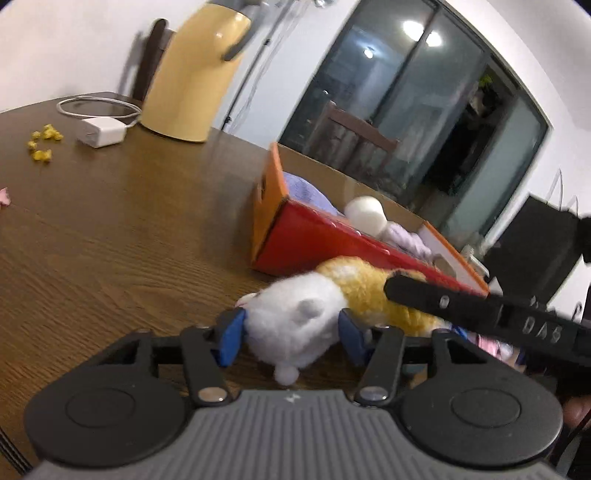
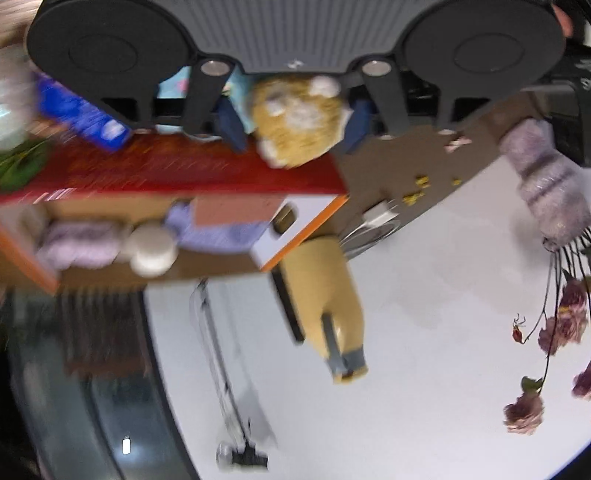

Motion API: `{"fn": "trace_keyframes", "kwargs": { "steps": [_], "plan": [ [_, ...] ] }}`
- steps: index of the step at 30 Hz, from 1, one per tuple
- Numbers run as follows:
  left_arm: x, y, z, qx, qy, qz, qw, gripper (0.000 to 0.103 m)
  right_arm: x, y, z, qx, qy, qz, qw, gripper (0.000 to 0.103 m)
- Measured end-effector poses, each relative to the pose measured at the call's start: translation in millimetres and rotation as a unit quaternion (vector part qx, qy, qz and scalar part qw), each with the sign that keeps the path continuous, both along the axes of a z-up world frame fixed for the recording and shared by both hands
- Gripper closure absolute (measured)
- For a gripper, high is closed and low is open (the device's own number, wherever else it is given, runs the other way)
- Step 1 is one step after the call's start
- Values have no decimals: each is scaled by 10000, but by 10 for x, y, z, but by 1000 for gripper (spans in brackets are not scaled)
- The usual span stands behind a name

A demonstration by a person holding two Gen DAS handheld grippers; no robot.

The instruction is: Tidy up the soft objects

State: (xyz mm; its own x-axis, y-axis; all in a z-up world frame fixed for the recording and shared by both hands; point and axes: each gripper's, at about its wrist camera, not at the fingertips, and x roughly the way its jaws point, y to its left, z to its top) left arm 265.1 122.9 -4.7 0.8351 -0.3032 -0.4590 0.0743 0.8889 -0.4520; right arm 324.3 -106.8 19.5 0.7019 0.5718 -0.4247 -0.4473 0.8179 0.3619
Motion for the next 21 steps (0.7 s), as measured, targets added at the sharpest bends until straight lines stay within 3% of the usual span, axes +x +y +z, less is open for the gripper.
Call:
{"fn": "trace_keyframes", "kwargs": {
  "steps": [4, 7, 11, 17, 21],
  "plan": [
    [-133, 12, 72, -55, -94, -11, 9999, 55, -126, -15, 28, -60, -33, 16, 10000, 60],
    [-424, -148, 263, 80, -377, -128, 9992, 55, -518, -135, 192, -208, -474, 49, 9986, 60],
    [-797, -448, 407, -116, -503, -534, 9972, 55, -1126, -565, 311, -110, -732, -15, 9973, 60],
    [-1054, -1128, 306, 65, -369, -1268, 9912, 55, -1725, -1244, 176, -147, -419, -586, 9973, 59],
    [-991, -1409, 156, 253, -243, -1373, 9899, 54, -1884, -1437, -39, -352, -148, -876, 9954, 59]
  ]
}}
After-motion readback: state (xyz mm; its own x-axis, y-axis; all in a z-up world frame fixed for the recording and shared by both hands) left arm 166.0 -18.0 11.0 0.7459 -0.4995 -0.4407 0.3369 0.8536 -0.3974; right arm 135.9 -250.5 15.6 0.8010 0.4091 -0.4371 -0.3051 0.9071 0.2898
